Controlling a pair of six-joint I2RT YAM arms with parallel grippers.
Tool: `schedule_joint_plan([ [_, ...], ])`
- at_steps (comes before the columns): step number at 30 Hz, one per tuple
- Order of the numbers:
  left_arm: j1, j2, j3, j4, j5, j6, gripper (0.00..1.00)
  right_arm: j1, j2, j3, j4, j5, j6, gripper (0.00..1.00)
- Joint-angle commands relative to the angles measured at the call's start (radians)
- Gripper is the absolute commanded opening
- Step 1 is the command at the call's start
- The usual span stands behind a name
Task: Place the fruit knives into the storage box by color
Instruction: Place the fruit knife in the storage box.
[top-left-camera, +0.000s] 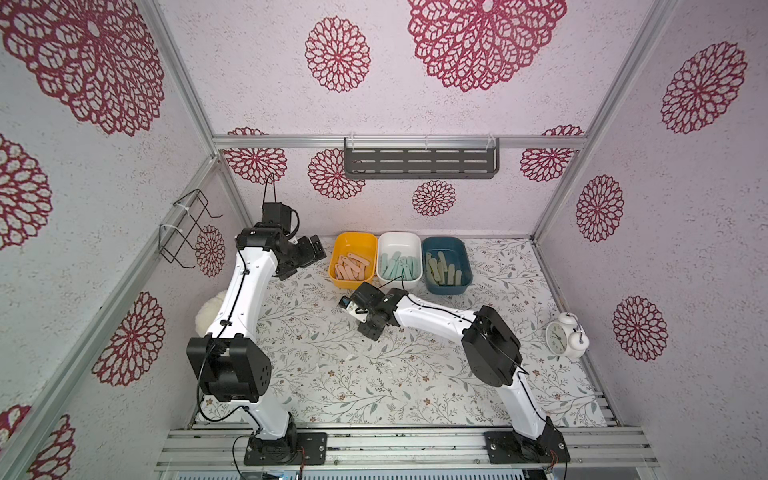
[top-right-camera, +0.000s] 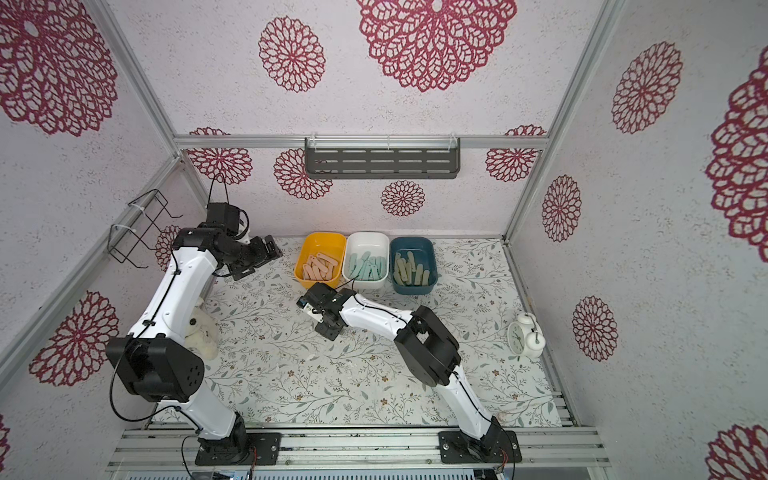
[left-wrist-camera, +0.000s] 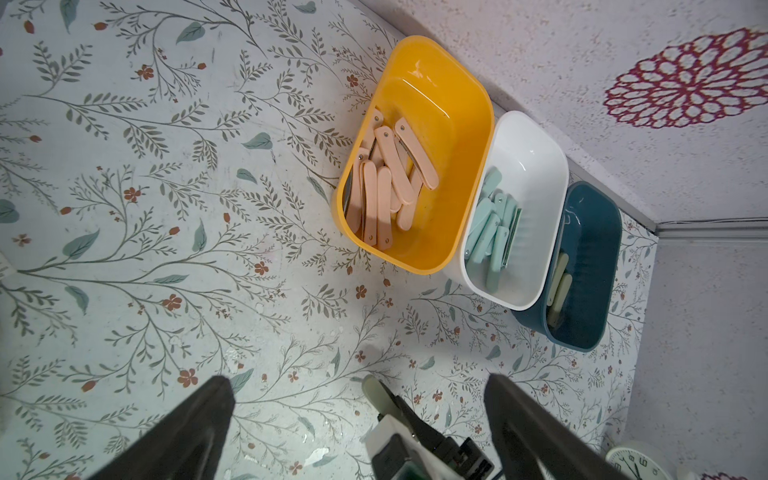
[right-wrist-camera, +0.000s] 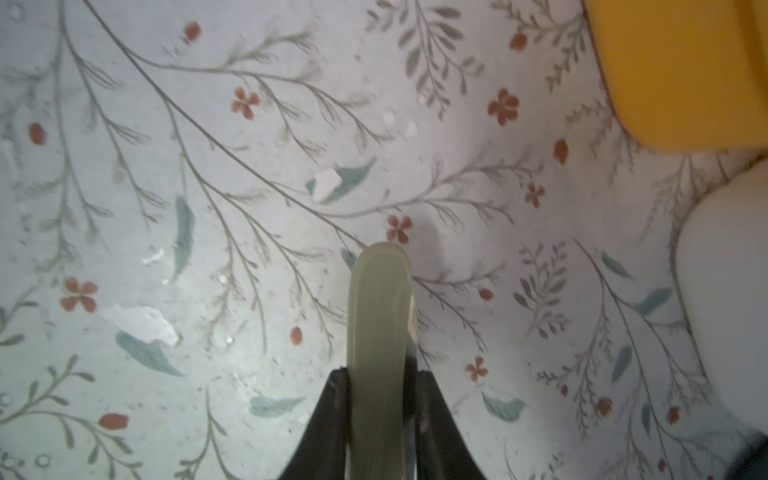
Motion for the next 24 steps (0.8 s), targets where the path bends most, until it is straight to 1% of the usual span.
schedule_joint_plan([
  [1, 0.001, -0.028, -0.006, 0.027, 0.024, -0.012, 0.99, -0.008, -0.090, -0.034, 0.000, 0.021, 0.058, 0.05],
  [8, -0.035, -0.026, 0.000, 0.040, 0.028, -0.015, 0.98, -0.138, -0.231, -0.128, 0.052, 0.025, 0.105, 0.05],
  [11, -0.053, -0.015, 0.008, 0.045, 0.031, -0.021, 0.98, -0.201, -0.286, -0.171, 0.065, 0.048, 0.118, 0.05],
  [16, -0.087, 0.008, 0.020, 0.062, 0.034, -0.023, 0.98, -0.372, -0.380, -0.237, 0.109, 0.025, 0.123, 0.05],
  [20, -0.107, 0.008, -0.007, 0.118, 0.049, -0.019, 0.97, -0.507, -0.338, -0.226, 0.170, -0.037, 0.120, 0.06],
  [24, -0.109, -0.031, -0.094, 0.242, 0.030, 0.009, 0.97, -0.580, -0.211, -0.141, 0.219, -0.089, 0.118, 0.08],
])
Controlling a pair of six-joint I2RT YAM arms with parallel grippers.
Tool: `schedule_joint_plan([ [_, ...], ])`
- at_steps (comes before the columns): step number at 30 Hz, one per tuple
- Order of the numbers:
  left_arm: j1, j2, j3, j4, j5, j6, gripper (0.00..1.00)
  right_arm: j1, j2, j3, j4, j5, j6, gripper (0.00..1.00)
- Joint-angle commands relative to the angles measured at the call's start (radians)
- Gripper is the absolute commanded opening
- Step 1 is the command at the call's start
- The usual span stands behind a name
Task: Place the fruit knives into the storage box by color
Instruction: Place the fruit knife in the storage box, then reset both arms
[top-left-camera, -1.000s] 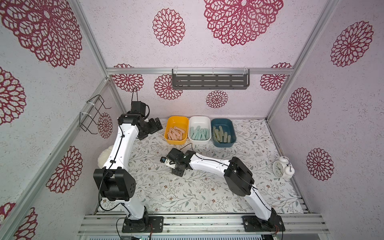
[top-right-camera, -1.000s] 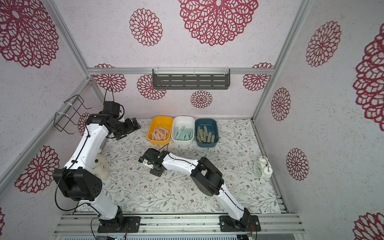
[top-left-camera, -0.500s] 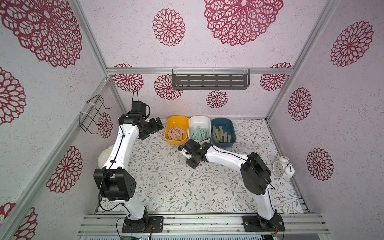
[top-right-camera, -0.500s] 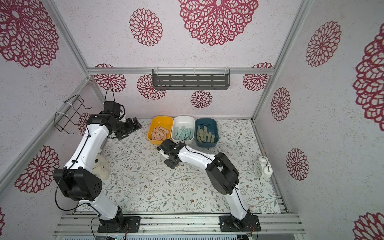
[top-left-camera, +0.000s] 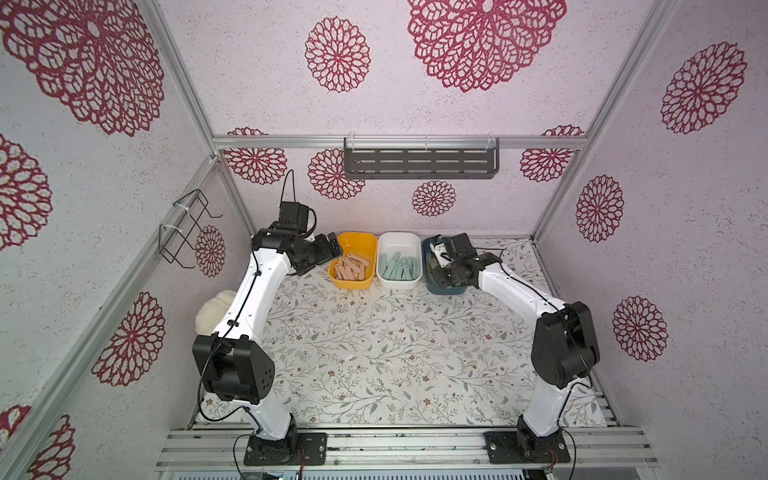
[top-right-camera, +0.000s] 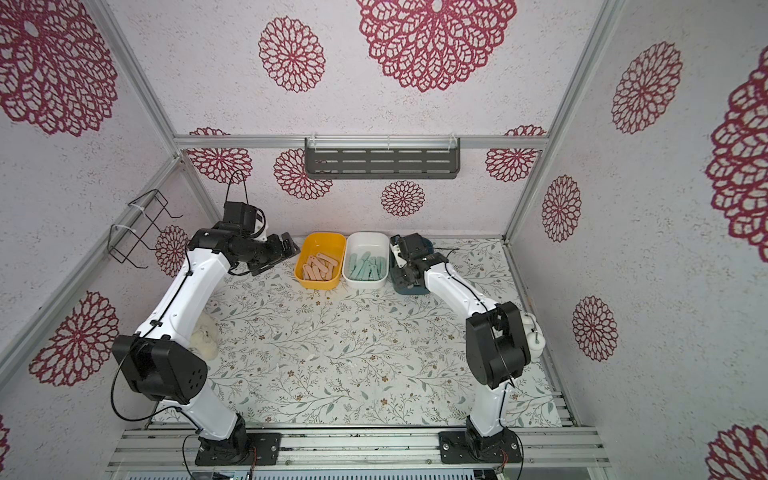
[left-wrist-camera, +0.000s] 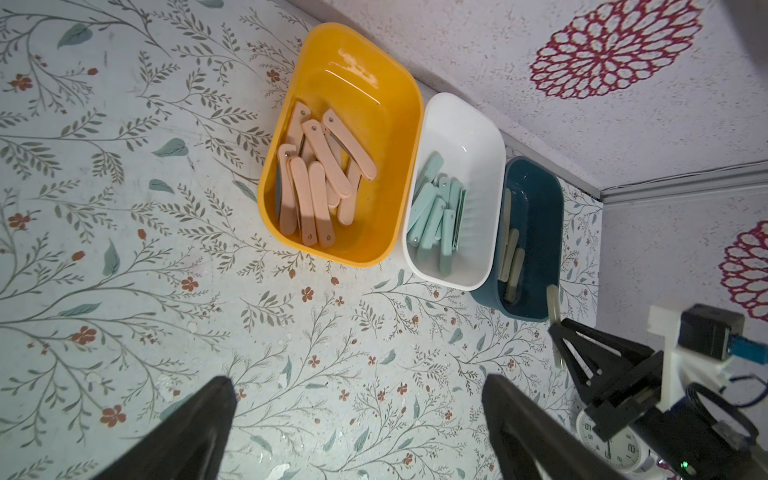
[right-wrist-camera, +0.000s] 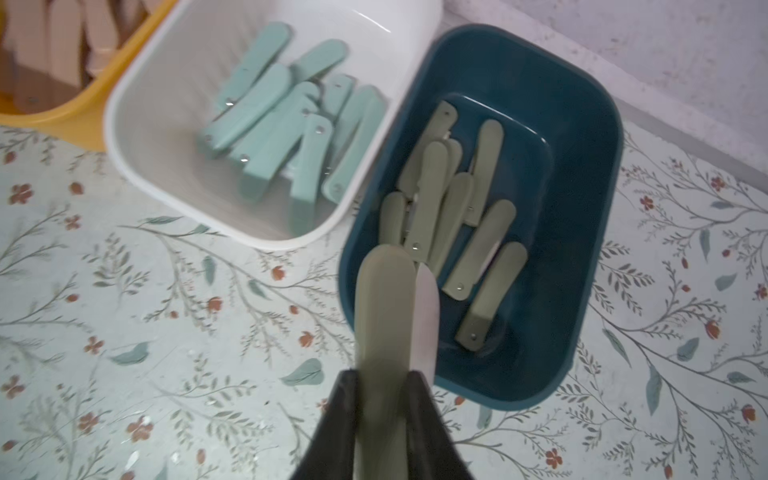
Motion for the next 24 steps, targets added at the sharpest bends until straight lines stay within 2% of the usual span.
schedule_joint_plan([
  [1, -0.001, -0.038, -0.076, 0.135, -0.011, 0.036, 0.97, -0.034, 0.106, 0.085, 0.068, -0.068, 0.012, 0.11],
  [2, 0.001, -0.047, -0.098, 0.155, -0.029, 0.057, 0.97, -0.045, 0.137, 0.118, 0.068, -0.064, 0.012, 0.21],
  [3, 0.003, -0.061, -0.122, 0.167, -0.078, 0.085, 0.97, -0.053, 0.154, 0.142, 0.070, -0.059, 0.012, 0.41],
  [4, 0.002, -0.084, -0.167, 0.193, -0.119, 0.105, 0.97, -0.056, 0.154, 0.150, 0.081, -0.050, 0.015, 0.56],
  [6, 0.007, -0.170, -0.297, 0.329, -0.183, 0.135, 0.97, -0.062, 0.116, 0.136, 0.128, -0.048, 0.022, 0.67],
  [10, 0.018, -0.316, -0.479, 0.472, -0.280, 0.177, 0.97, -0.069, 0.038, 0.100, 0.151, -0.070, 0.041, 0.83],
  [12, 0.043, -0.387, -0.574, 0.543, -0.274, 0.191, 0.97, -0.070, -0.055, -0.010, 0.216, -0.031, 0.071, 0.99],
  [13, 0.050, -0.415, -0.623, 0.586, -0.303, 0.204, 0.97, -0.074, -0.112, -0.089, 0.259, -0.003, 0.083, 0.99],
  [14, 0.049, -0.437, -0.685, 0.631, -0.382, 0.216, 0.97, -0.078, -0.181, -0.181, 0.317, 0.029, 0.092, 0.99],
  [16, 0.049, -0.454, -0.807, 0.723, -0.482, 0.302, 0.97, -0.083, -0.326, -0.415, 0.524, 0.139, 0.101, 0.99],
  [18, 0.080, -0.409, -0.872, 0.744, -0.589, 0.342, 0.97, -0.085, -0.492, -0.779, 0.956, 0.253, 0.036, 1.00],
  [19, 0.107, -0.368, -0.877, 0.748, -0.600, 0.332, 0.97, -0.094, -0.552, -0.927, 1.145, 0.280, 0.037, 0.99],
  [20, 0.133, -0.322, -0.857, 0.716, -0.604, 0.300, 0.98, -0.137, -0.614, -1.035, 1.242, 0.246, 0.069, 0.99],
  [21, 0.147, -0.289, -0.846, 0.707, -0.557, 0.317, 0.99, -0.188, -0.648, -1.088, 1.260, 0.179, 0.090, 0.99],
  [24, 0.168, -0.262, -0.925, 0.888, -0.509, 0.429, 0.97, -0.224, -0.641, -1.203, 1.327, 0.198, 0.022, 0.99],
])
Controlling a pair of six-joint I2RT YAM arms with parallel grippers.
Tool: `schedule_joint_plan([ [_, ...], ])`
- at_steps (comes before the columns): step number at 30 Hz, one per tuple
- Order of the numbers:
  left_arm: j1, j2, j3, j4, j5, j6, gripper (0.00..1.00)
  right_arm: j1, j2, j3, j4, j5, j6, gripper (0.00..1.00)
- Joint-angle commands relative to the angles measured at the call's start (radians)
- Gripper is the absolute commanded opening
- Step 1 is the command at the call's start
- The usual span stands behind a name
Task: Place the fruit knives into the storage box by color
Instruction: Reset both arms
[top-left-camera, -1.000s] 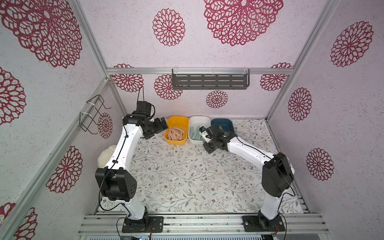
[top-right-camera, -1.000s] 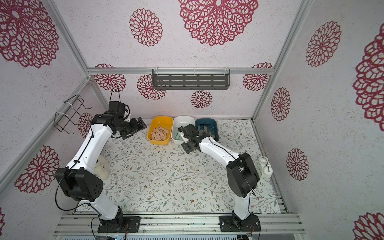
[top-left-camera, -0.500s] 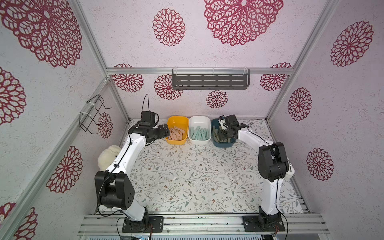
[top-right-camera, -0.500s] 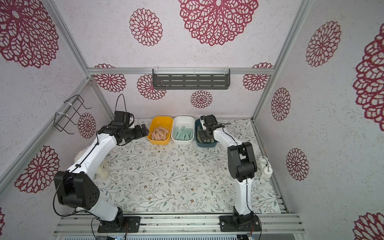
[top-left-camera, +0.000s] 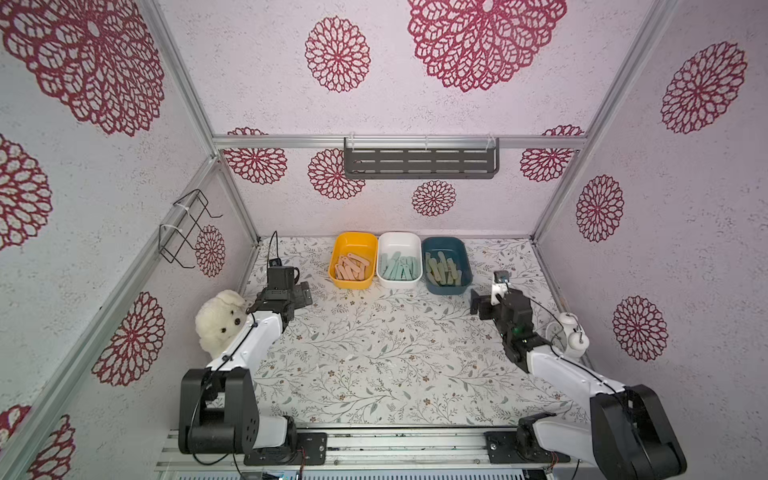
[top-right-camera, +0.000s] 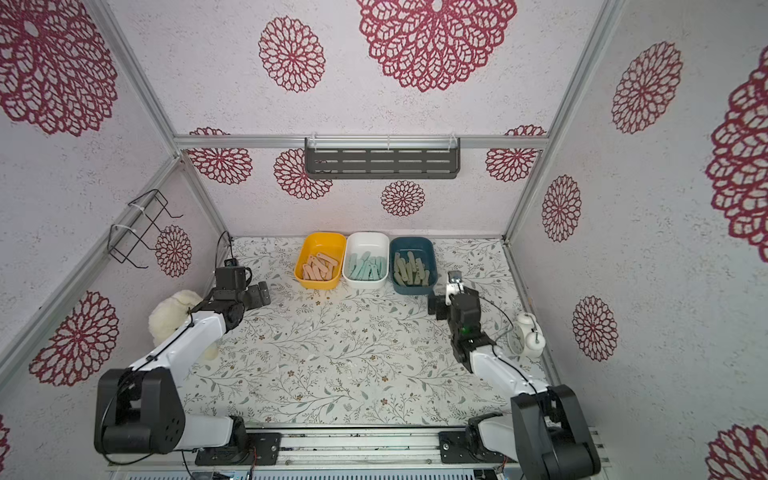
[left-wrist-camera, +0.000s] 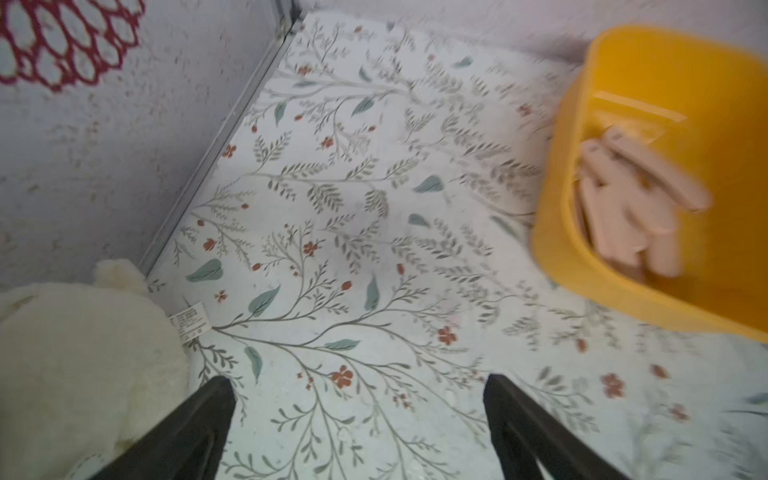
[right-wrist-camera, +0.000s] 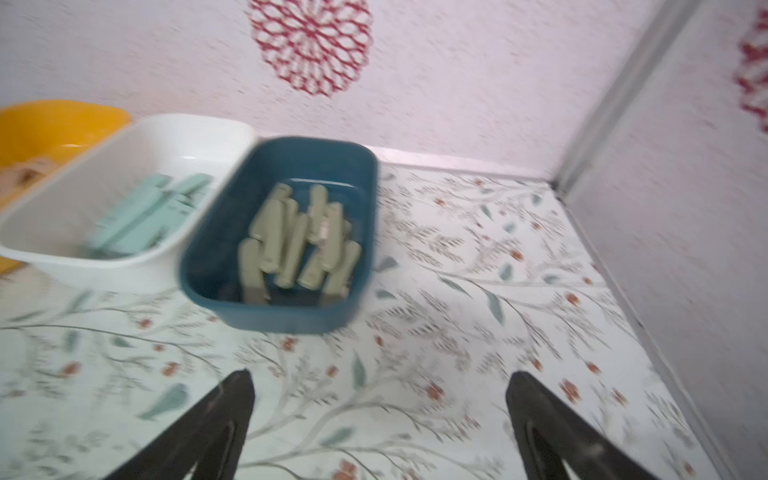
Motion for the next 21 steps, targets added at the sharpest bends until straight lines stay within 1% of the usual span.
schedule_joint_plan([
  [1, 0.041, -0.016, -0.101, 0.271, 0.067, 0.123, 0.97, -0.035, 0.036, -0.077, 0.277, 0.040, -0.035, 0.99],
  [2, 0.060, -0.028, -0.156, 0.384, 0.123, 0.133, 0.97, -0.041, 0.058, -0.105, 0.323, 0.043, -0.022, 0.99],
  [3, 0.082, -0.032, -0.232, 0.557, 0.171, 0.128, 0.97, -0.059, 0.090, -0.144, 0.396, 0.043, 0.006, 0.99],
  [4, 0.114, -0.011, -0.301, 0.739, 0.255, 0.141, 0.97, -0.076, 0.119, -0.156, 0.460, 0.022, 0.015, 0.99],
  [5, 0.141, 0.028, -0.313, 0.798, 0.307, 0.132, 0.97, -0.087, 0.132, -0.157, 0.483, -0.001, 0.017, 0.99],
  [6, 0.157, 0.085, -0.330, 0.878, 0.314, 0.104, 0.98, -0.094, 0.168, -0.179, 0.609, -0.010, -0.015, 0.99],
  [7, 0.163, 0.083, -0.335, 0.909, 0.319, 0.101, 0.97, -0.109, 0.215, -0.184, 0.678, -0.029, -0.013, 0.99],
  [8, 0.164, 0.072, -0.309, 0.818, 0.321, 0.101, 0.97, -0.135, 0.273, -0.178, 0.700, -0.062, 0.007, 0.99],
  [9, 0.168, 0.083, -0.315, 0.851, 0.322, 0.100, 0.97, -0.151, 0.354, -0.188, 0.817, -0.100, 0.005, 0.99],
  [10, 0.176, 0.081, -0.339, 0.902, 0.341, 0.093, 0.97, -0.154, 0.317, -0.198, 0.767, -0.107, 0.013, 0.99],
  [11, 0.180, 0.067, -0.353, 0.905, 0.342, 0.078, 0.97, -0.163, 0.325, -0.201, 0.787, -0.120, 0.019, 0.99],
  [12, 0.156, 0.064, -0.399, 0.935, 0.295, 0.091, 0.97, -0.156, 0.337, -0.212, 0.833, -0.102, 0.011, 0.99],
  [13, 0.141, 0.100, -0.457, 1.131, 0.258, 0.105, 0.97, -0.140, 0.307, -0.216, 0.793, -0.076, 0.003, 0.99],
  [14, 0.139, 0.127, -0.468, 1.193, 0.231, 0.101, 0.97, -0.130, 0.314, -0.245, 0.858, -0.082, -0.014, 0.99],
  [15, 0.141, 0.095, -0.424, 1.033, 0.220, 0.090, 0.97, -0.118, 0.350, -0.279, 0.982, -0.111, -0.043, 0.99],
  [16, 0.138, 0.086, -0.404, 0.989, 0.218, 0.089, 0.97, -0.102, 0.346, -0.275, 0.954, -0.129, -0.076, 0.99],
  [17, 0.130, 0.115, -0.415, 1.056, 0.207, 0.105, 0.97, -0.089, 0.336, -0.190, 0.774, -0.130, -0.084, 0.99],
  [18, 0.124, 0.123, -0.414, 1.076, 0.198, 0.110, 0.97, -0.134, 0.346, -0.181, 0.780, -0.205, -0.057, 0.99],
  [19, 0.124, 0.108, -0.404, 1.024, 0.202, 0.103, 0.97, -0.128, 0.339, -0.170, 0.742, -0.188, -0.059, 0.99],
  [20, 0.123, 0.102, -0.400, 0.997, 0.202, 0.100, 0.97, -0.127, 0.347, -0.175, 0.770, -0.187, -0.059, 0.99],
  [21, 0.124, 0.111, -0.406, 1.027, 0.201, 0.106, 0.97, -0.129, 0.340, -0.176, 0.752, -0.188, -0.056, 0.99],
])
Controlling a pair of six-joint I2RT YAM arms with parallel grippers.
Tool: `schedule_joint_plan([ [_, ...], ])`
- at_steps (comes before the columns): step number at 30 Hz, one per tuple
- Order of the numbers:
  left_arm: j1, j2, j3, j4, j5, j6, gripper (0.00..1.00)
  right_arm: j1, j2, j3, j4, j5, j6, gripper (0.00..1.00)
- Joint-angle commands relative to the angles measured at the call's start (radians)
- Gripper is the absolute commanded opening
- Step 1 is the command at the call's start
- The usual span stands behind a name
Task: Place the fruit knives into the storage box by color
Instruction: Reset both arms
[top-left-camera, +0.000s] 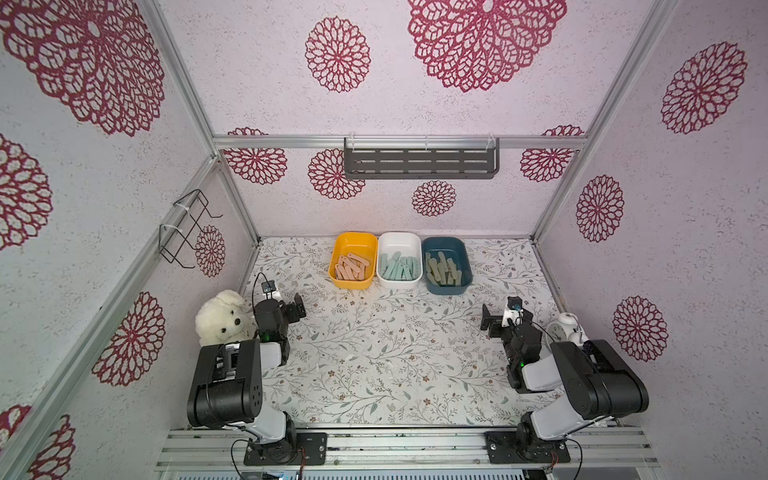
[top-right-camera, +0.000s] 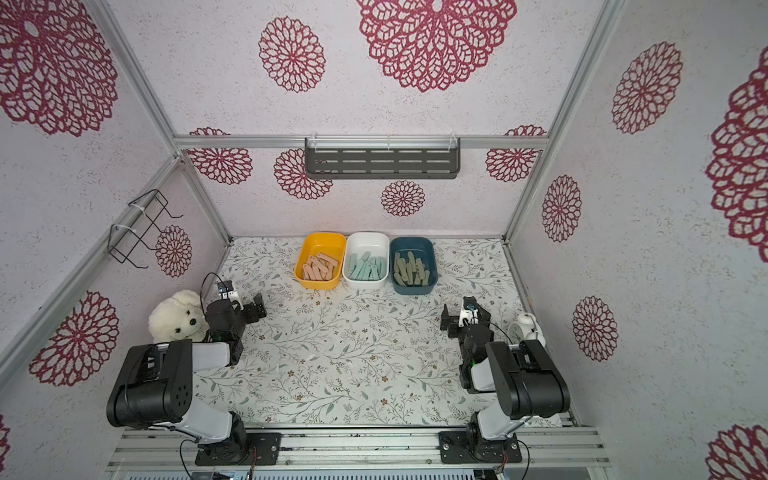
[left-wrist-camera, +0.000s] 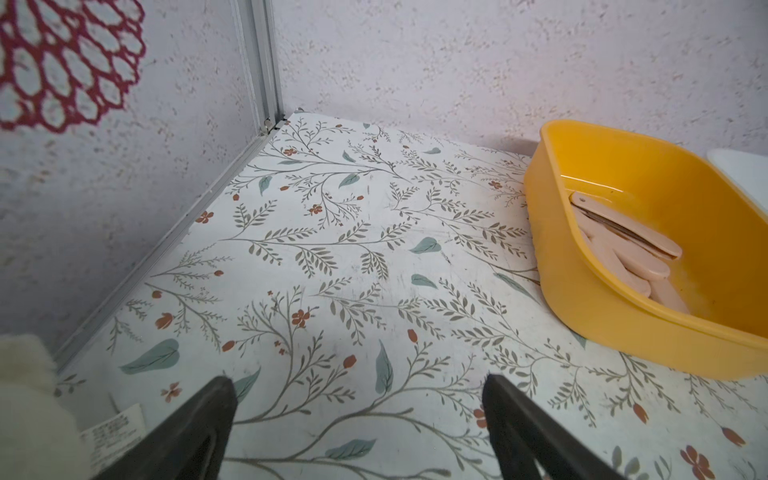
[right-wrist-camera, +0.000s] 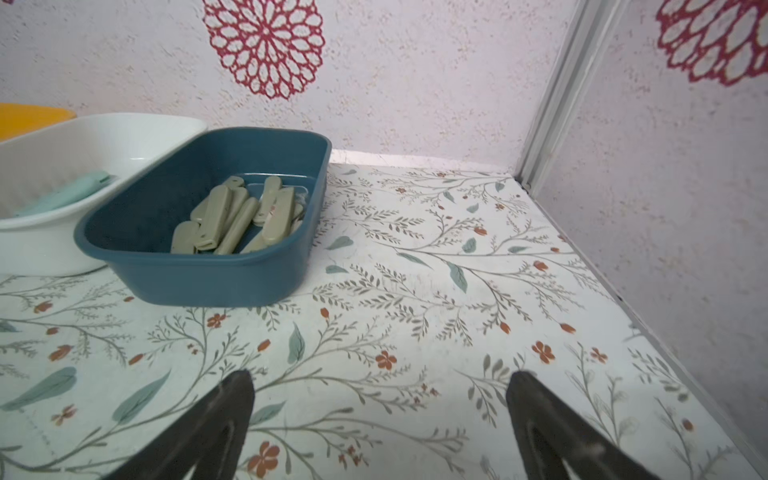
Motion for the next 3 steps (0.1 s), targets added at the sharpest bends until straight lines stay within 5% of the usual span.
schedule_joint_plan([
  [1, -0.006, 0.013, 0.006, 0.085, -0.026, 0.019, 0.97, -0.012, -0.005, 0.018, 0.033, -0.047, -0.012, 0.99],
  [3, -0.006, -0.012, 0.001, 0.057, -0.023, 0.008, 0.97, -0.012, -0.019, -0.004, 0.058, -0.025, -0.008, 0.99],
])
